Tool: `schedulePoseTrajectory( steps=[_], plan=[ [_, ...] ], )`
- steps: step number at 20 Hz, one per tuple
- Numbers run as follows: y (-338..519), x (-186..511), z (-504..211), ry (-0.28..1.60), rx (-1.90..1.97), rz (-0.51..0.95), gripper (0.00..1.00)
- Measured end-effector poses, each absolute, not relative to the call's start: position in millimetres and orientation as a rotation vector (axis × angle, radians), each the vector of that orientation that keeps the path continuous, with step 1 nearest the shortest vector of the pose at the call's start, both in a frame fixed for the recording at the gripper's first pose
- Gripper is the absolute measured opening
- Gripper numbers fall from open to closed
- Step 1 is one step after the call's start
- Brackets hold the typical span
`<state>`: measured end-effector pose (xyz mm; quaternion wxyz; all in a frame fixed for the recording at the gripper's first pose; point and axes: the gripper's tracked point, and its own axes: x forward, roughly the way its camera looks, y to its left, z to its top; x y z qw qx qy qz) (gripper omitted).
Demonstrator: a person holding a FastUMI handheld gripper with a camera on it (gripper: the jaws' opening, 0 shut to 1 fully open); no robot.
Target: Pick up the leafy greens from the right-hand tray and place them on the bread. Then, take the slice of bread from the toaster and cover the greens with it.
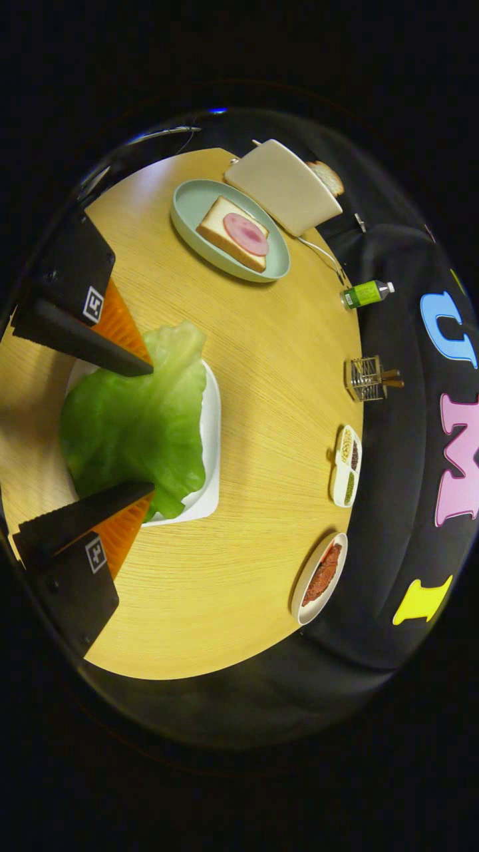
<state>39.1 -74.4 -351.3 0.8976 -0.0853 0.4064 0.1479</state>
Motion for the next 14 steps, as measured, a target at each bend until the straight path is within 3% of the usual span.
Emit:
schedulePoseTrajectory(
  steps=[2,5,6,7,9,14],
  plan=[
    [-73.3,40.2,-352.3,0.838,-0.179,0.314,0.96],
    [-75.5,41.5,-349.0,0.829,-0.172,0.308,0.53],
    [-75.7,42.1,-350.0,0.833,-0.169,0.305,0.45],
    [-75.0,43.2,-349.4,0.832,-0.165,0.308,0.26],
    [-74.8,42.8,-349.1,0.838,-0.155,0.316,0.14],
    [-71.1,38.7,-345.7,0.883,-0.096,0.325,0.06]
  ],
)
